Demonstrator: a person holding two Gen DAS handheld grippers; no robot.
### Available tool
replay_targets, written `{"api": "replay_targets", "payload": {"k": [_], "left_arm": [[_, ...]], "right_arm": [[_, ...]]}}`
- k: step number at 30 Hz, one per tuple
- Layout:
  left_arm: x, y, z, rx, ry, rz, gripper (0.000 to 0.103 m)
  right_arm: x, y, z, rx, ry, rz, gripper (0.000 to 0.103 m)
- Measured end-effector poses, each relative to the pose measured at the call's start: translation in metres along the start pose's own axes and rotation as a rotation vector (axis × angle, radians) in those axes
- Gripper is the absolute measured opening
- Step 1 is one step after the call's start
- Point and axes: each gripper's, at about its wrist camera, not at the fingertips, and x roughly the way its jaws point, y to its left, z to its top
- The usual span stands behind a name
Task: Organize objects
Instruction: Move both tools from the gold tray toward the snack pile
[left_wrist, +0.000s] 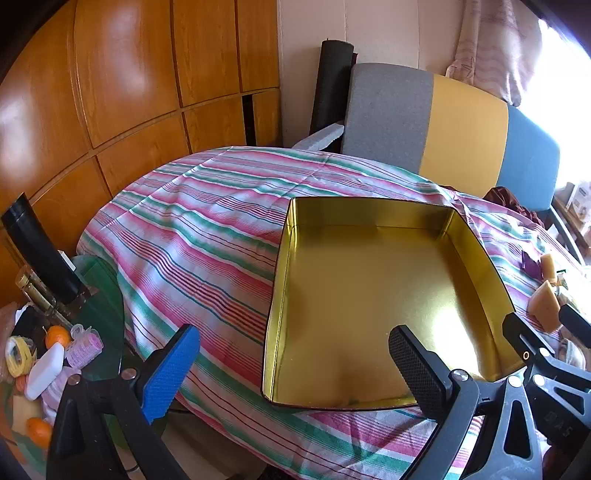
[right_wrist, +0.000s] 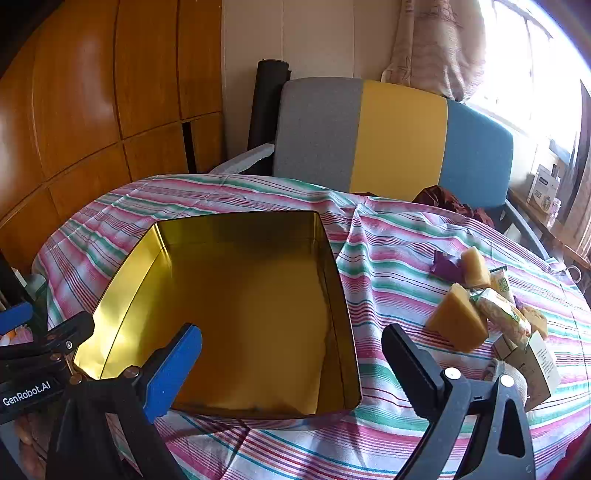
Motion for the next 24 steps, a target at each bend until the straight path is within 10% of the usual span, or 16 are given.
{"api": "replay_targets", "payload": {"k": [24], "left_arm": [[-0.010,-0.004,0.005,-0.005,-0.007,-0.141,0.103]], "right_arm": [[-0.025,-0.016,0.004,0.018,-0.039,-0.052,0.100]]}}
